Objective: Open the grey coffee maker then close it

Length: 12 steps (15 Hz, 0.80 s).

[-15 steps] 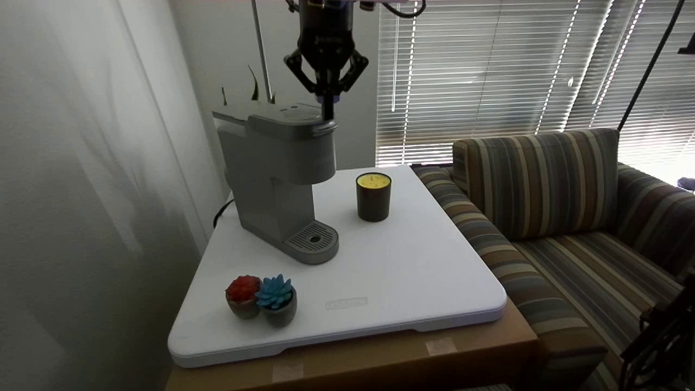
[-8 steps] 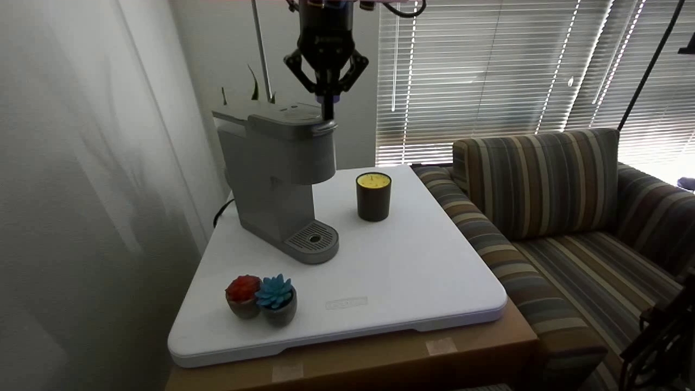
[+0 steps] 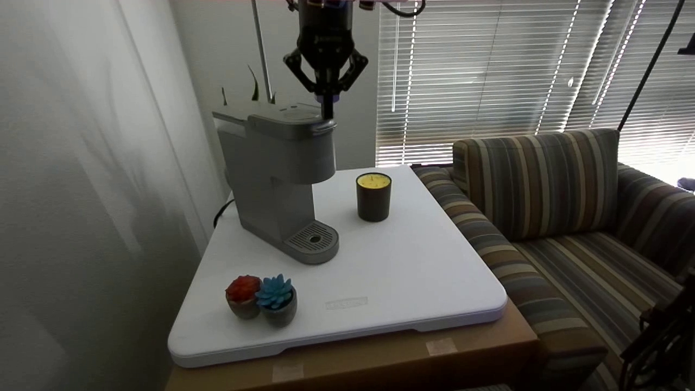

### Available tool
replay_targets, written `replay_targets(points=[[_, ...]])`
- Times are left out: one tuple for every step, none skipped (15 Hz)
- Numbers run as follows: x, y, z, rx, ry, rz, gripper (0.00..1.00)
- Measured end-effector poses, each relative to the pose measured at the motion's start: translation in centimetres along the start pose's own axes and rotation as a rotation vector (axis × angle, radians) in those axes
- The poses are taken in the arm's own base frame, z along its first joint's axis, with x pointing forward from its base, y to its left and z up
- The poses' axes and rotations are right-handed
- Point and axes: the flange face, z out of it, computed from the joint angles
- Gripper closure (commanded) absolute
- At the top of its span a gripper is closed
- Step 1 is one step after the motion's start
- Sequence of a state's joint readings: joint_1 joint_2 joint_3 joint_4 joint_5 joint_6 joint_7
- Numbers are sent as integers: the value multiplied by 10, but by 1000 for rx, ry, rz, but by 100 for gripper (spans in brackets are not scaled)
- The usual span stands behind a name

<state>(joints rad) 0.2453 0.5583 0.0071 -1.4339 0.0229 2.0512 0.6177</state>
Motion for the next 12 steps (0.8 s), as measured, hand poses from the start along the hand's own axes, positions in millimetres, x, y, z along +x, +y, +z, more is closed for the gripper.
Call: replay_targets(points=[[0,0,0,0,1,-1,100],[0,0,-1,-1,2,-1,100],[0,0,-1,0,4,-1,100],[1,0,-2,1,8,-2,100],[1,-1,-3,5,14,-2,100],[2,-1,-4,10,22,-1,100],[3,-1,-5,14,29,-1,100],[3,-2,-6,18,36,-1,100],[4,-2,-7,19,39,1,100],[4,-1,-7,19,40,3,100],[4,-1,-8,19,39,6,100],[4,-1,-8,17,37,11,100]])
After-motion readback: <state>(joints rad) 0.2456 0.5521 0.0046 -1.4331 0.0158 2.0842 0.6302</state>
